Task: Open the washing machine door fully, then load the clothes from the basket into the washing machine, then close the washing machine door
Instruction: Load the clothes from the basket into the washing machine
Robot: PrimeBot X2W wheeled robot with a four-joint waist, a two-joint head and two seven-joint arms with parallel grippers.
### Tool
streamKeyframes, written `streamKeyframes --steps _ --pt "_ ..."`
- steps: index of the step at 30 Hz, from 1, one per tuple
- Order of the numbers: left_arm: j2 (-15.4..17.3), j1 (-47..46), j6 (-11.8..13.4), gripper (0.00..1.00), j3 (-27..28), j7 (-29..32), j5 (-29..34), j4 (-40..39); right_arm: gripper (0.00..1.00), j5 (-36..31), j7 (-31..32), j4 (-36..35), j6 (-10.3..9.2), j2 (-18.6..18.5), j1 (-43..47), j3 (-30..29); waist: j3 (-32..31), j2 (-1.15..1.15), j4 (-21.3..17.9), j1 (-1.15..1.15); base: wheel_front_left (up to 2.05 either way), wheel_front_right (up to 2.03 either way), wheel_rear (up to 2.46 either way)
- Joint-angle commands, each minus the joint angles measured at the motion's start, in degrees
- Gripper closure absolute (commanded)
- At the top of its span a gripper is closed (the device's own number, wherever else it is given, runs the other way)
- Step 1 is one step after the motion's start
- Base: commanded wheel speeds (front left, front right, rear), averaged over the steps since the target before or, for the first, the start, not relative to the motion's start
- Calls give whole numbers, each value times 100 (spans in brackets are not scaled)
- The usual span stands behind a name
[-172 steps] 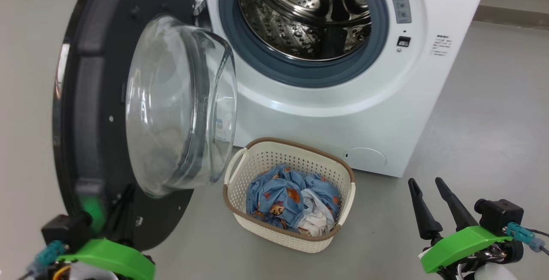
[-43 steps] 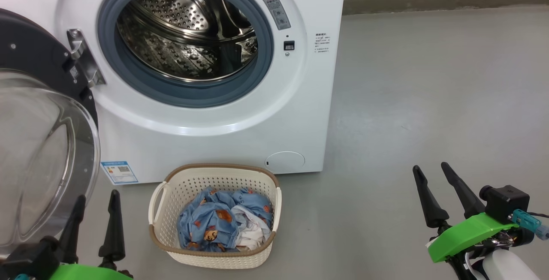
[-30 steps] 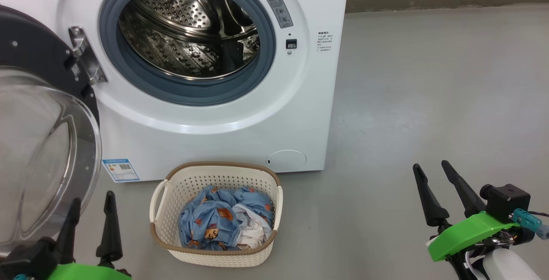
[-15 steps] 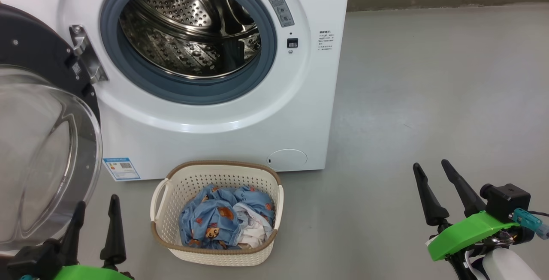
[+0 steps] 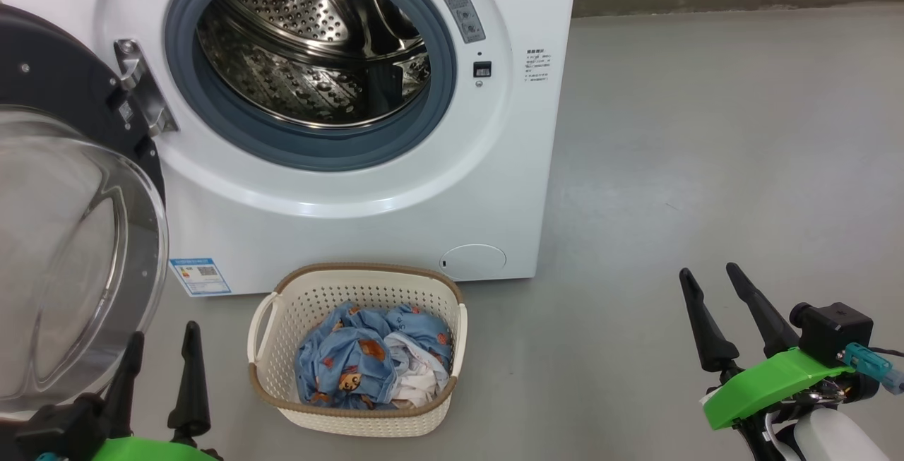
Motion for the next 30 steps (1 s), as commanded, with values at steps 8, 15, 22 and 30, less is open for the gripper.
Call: streamKeyframes --steps 8,15,22,30 --pt "168 -167 31 0 167 -70 14 -88 0 -25 -69 -125 26 -83 -198 52 -9 0 5 0 9 -9 0" --pt "172 -167 45 0 153 -71 -3 -80 0 -24 -69 -126 26 -83 -189 51 -15 0 12 0 92 -92 0" --pt "189 -178 73 0 153 -70 -19 -73 0 -23 -69 -115 26 -75 -188 59 -3 0 24 0 172 -172 0" --pt "189 -182 84 0 149 -72 -58 -63 0 -19 -69 -96 26 -75 -196 68 1 0 29 0 166 -166 0"
